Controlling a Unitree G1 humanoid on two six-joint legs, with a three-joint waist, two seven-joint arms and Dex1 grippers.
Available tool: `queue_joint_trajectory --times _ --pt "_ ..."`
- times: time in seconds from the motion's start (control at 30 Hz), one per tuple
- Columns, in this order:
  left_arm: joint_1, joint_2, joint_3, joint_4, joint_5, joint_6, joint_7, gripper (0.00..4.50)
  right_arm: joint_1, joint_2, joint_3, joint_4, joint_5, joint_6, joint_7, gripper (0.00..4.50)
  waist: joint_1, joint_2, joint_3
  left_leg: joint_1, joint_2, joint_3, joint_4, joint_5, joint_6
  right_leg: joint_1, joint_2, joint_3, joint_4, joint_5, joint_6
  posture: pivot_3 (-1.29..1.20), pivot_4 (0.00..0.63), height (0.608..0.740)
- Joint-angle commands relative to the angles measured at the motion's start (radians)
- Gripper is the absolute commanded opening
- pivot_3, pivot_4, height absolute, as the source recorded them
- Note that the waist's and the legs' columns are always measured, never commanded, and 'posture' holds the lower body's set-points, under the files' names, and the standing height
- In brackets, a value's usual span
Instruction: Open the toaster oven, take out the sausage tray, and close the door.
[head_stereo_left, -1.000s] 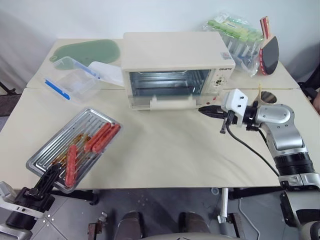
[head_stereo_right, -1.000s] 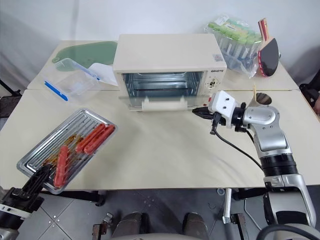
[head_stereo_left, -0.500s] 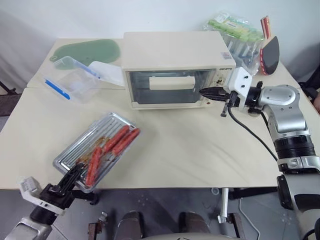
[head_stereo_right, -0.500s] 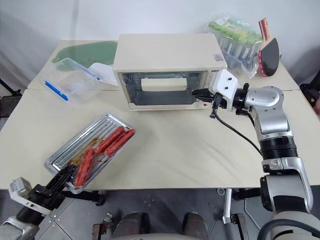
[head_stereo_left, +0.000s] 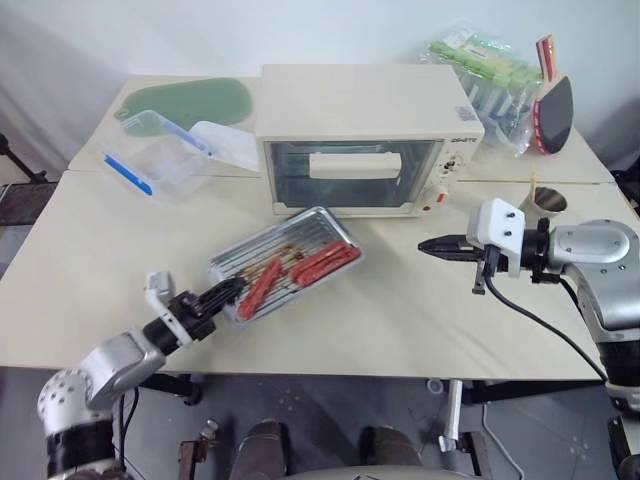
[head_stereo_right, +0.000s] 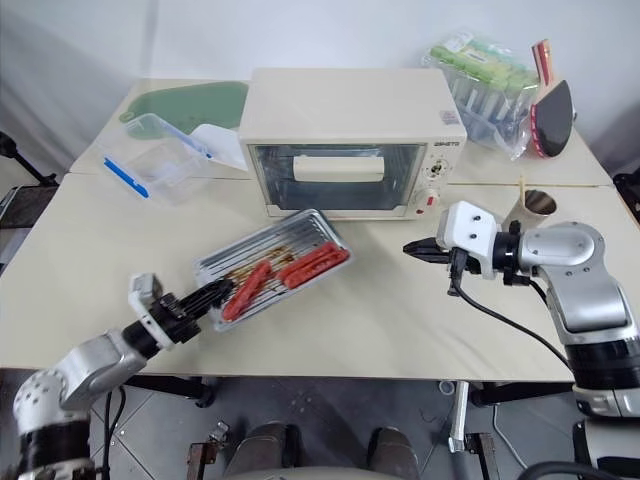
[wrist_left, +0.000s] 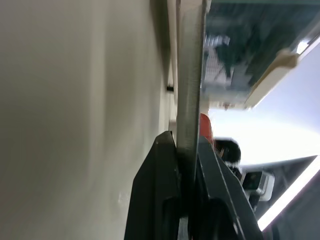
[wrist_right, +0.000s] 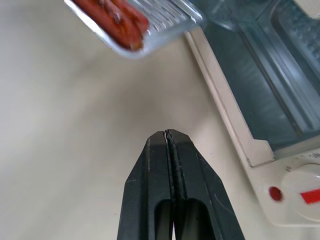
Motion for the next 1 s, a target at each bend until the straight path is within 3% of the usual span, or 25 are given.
queue_joint_trajectory --times 0.03,0.33,0.83,1.0 --pt "-0.059 0.056 -0.123 0.066 -0.02 0.085 -0.015 0.0 0.036 -0.031 -0.063 -0.07 0.019 0.018 -0.035 0.06 0.0 0.0 0.0 0.0 0.0 0.0 0.0 0.0 0.0 0.0 0.0 0.0 0.0 0.0 0.0 0.0 0.15 0.74" --pt "-0.284 0.068 -0.285 0.233 0.117 0.169 -0.12 0.0 0.078 -0.03 -0.094 -0.118 0.024 0.051 -0.09 0.06 0.023 0.001 0.0 0.0 -0.001 0.0 0.001 0.0 0.0 0.0 0.0 0.0 0.0 0.0 0.001 0.0 0.15 0.74" --pt "-0.558 -0.03 -0.394 0.489 0.741 0.23 -0.603 0.0 0.13 -0.049 -0.126 -0.146 0.029 0.062 -0.115 0.06 0.052 0.006 -0.003 0.0 -0.004 -0.004 0.002 0.004 0.002 0.004 0.0 0.001 -0.004 0.002 0.001 0.0 0.15 0.74" --pt "-0.613 -0.058 -0.45 0.539 0.919 0.205 -0.747 1.45 0.144 -0.058 -0.139 -0.154 0.031 0.062 -0.122 0.0 0.051 0.006 -0.003 0.0 -0.004 -0.004 0.002 0.004 0.002 0.004 0.0 0.001 -0.004 0.002 0.001 0.0 0.15 0.74"
